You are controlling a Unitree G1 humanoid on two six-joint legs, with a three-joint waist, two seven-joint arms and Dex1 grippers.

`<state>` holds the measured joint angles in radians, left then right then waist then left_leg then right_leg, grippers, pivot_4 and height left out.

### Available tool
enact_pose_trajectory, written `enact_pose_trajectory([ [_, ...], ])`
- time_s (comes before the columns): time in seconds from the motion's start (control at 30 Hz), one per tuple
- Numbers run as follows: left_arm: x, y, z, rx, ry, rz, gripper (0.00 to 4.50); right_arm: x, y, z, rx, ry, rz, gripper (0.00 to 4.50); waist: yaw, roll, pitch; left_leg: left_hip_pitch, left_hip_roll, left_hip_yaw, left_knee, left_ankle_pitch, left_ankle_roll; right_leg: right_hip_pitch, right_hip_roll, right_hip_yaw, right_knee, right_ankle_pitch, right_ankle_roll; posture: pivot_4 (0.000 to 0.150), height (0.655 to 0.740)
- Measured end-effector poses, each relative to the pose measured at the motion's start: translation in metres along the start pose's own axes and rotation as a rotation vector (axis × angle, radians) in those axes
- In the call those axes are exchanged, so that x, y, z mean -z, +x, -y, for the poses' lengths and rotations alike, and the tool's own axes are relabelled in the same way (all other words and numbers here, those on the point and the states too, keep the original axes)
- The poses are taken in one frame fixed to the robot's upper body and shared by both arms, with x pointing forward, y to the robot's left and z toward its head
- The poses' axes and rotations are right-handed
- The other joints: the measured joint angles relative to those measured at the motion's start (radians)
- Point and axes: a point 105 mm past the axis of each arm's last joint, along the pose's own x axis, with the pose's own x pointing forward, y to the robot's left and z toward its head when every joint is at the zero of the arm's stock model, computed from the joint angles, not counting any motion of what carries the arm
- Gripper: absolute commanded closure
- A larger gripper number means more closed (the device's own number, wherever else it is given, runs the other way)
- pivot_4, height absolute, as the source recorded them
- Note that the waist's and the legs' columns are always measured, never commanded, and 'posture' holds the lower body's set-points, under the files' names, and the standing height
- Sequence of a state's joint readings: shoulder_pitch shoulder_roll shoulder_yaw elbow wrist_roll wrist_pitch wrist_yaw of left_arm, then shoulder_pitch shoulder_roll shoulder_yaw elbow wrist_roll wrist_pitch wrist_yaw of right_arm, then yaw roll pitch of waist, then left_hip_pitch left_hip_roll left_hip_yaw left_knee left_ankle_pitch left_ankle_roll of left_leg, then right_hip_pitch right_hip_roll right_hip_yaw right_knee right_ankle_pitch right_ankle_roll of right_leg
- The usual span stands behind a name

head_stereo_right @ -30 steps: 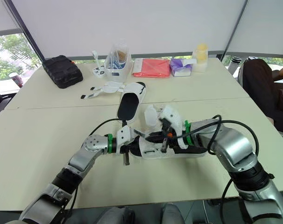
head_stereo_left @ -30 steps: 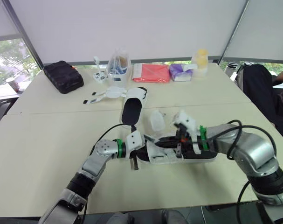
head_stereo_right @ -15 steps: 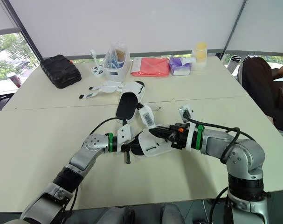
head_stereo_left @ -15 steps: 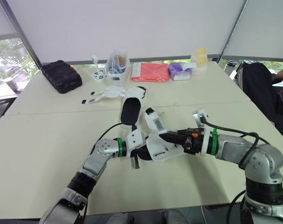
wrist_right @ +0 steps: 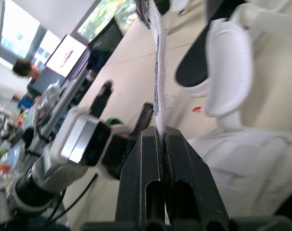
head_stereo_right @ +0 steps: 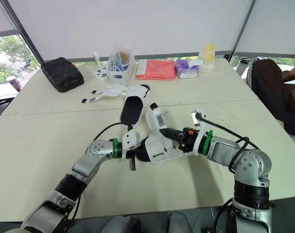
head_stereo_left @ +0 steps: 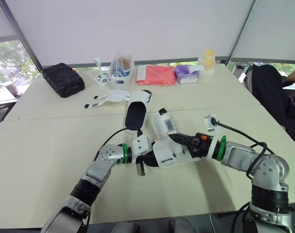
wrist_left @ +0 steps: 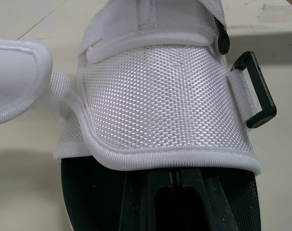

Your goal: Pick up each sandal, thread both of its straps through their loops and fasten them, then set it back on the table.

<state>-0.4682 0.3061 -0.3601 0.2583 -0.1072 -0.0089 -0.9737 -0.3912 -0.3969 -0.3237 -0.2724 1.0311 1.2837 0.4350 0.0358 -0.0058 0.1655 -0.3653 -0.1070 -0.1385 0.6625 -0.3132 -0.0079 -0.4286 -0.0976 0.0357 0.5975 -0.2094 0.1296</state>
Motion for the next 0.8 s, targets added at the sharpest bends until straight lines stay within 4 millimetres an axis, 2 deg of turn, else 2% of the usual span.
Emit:
enact_pose_trajectory([
  [0.1, 0.0, 0.0, 0.0, -0.002, -0.001, 0.0, 4.5, -0.004, 0.0, 0.002, 0.026, -0.008, 0.018, 3.62, -0.001, 0.001, 0.0, 0.0, 0.0, 0.0, 0.0, 0.0, 0.0, 0.0, 0.0, 0.0, 0.0, 0.0, 0.0, 0.15, 0.74],
  [0.27, 0.001, 0.0, 0.0, -0.003, -0.003, 0.0, 4.5, -0.011, 0.002, 0.004, 0.044, -0.042, 0.029, 1.12, -0.002, 0.002, -0.001, 0.0, 0.0, 0.0, 0.0, 0.0, 0.0, 0.0, 0.0, 0.0, 0.0, 0.0, 0.0, 0.15, 0.74],
  [0.4, 0.001, 0.0, 0.0, -0.004, -0.006, -0.001, 4.5, -0.012, 0.013, 0.005, 0.039, -0.119, -0.051, 1.12, -0.004, 0.002, -0.001, 0.001, 0.0, 0.001, 0.0, 0.0, 0.0, 0.001, 0.0, 0.0, 0.0, 0.0, 0.0, 0.15, 0.74],
  [0.53, 0.001, 0.001, 0.0, -0.003, -0.007, 0.0, 4.5, -0.026, 0.019, 0.006, 0.032, -0.242, -0.099, 1.12, -0.005, 0.002, -0.002, 0.002, 0.0, 0.001, 0.0, 0.0, 0.0, 0.002, 0.0, 0.0, 0.0, 0.0, 0.0, 0.15, 0.74],
  [0.63, 0.001, 0.001, -0.001, -0.005, -0.007, 0.0, 4.5, -0.033, 0.022, 0.015, 0.052, -0.307, -0.142, 1.12, -0.005, 0.002, -0.002, 0.002, 0.0, 0.001, 0.0, 0.0, 0.0, 0.002, 0.0, 0.0, 0.0, 0.0, 0.0, 0.15, 0.74],
  [0.8, 0.001, 0.001, -0.001, -0.011, -0.01, 0.001, 4.5, -0.031, 0.028, 0.031, 0.086, -0.381, -0.288, 1.12, -0.006, 0.002, -0.002, 0.002, 0.0, 0.001, 0.0, 0.0, 0.0, 0.002, 0.0, 0.0, 0.0, 0.0, 0.0, 0.15, 0.74],
])
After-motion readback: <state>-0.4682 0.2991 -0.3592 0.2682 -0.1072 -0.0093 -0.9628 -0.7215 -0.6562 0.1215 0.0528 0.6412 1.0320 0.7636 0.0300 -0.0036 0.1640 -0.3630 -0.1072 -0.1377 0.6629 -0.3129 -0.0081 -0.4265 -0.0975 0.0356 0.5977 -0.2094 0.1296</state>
